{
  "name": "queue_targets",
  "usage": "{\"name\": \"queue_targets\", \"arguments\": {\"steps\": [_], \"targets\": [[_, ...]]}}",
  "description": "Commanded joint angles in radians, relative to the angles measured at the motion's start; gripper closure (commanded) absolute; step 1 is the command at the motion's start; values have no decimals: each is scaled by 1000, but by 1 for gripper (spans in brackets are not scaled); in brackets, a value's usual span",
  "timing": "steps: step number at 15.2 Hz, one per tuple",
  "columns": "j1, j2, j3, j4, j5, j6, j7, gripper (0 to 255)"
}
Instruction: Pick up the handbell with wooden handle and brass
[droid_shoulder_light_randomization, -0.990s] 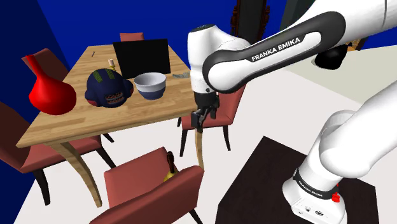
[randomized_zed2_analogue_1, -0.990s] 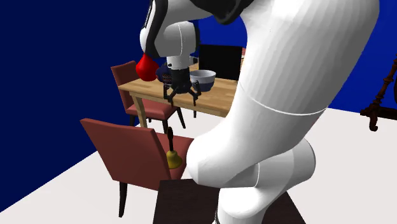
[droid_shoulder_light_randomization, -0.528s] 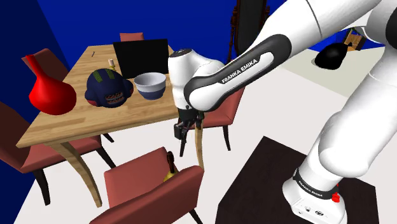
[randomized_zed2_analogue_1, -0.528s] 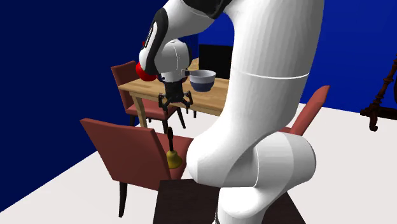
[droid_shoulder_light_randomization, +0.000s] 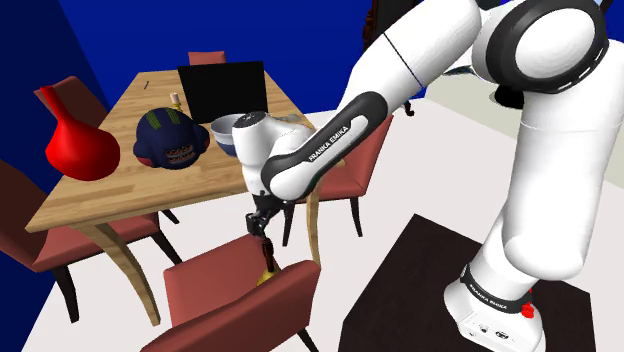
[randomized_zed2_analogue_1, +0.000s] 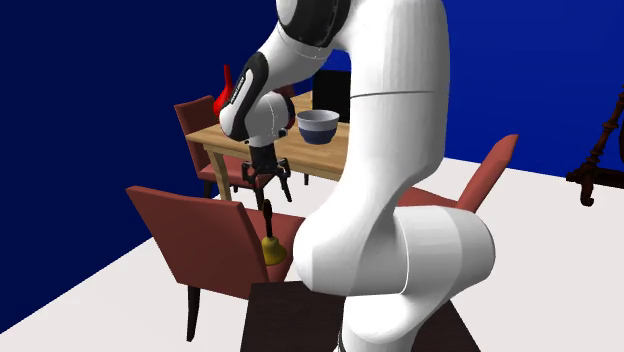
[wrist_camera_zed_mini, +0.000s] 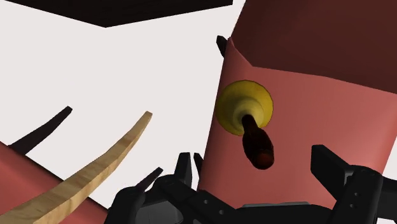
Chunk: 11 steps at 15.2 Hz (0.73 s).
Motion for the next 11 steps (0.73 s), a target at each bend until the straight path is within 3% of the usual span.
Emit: {"name": "queue_targets", "arguments": {"steps": [1, 3, 11], "targets": [[28, 96, -19, 78, -50, 9, 54, 0], [53, 168, -39, 141, -80, 13, 88, 0], [73, 243, -66, 140, -122, 84, 118, 0]]}}
